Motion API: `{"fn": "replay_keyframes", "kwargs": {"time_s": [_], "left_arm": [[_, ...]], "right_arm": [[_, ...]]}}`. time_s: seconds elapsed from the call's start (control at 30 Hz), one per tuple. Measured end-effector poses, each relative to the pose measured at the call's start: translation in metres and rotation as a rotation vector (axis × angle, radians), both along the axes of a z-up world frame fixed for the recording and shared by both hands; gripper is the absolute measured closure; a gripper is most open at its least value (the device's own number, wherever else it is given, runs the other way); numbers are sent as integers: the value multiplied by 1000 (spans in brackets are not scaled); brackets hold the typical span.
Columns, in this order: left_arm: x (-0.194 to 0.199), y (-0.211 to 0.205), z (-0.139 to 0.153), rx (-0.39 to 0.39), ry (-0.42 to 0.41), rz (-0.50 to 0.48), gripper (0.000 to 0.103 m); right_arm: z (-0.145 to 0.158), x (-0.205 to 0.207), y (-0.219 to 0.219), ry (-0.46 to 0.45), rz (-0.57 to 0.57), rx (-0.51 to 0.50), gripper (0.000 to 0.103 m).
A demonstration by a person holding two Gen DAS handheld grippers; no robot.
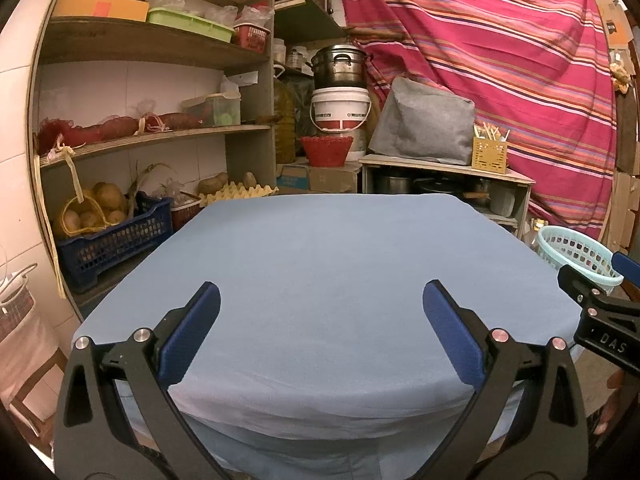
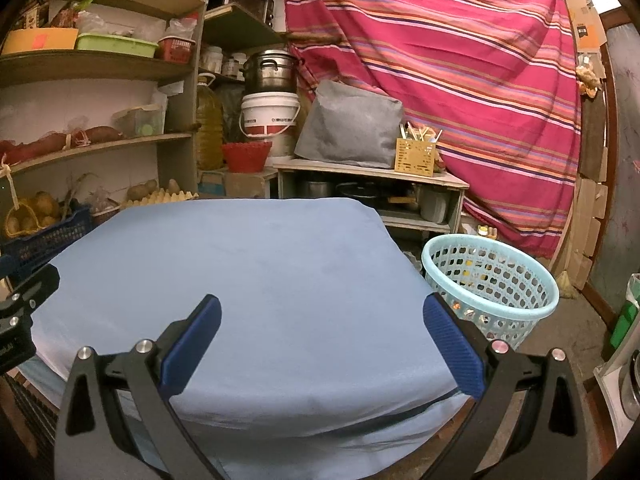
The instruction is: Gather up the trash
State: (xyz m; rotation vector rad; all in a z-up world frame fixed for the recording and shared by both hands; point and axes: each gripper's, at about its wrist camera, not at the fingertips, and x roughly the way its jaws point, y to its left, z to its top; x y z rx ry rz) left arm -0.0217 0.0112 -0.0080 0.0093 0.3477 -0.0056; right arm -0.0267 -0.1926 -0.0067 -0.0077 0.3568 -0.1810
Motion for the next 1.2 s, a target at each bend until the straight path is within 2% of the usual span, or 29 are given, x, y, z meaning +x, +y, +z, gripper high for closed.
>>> {"fn": "replay_keyframes", "kwargs": {"time_s": [1.2], "left_arm": [[6, 9, -1, -24, 20, -10, 5]], "right_arm": [[-5, 2, -7, 8, -2, -1, 4]]}}
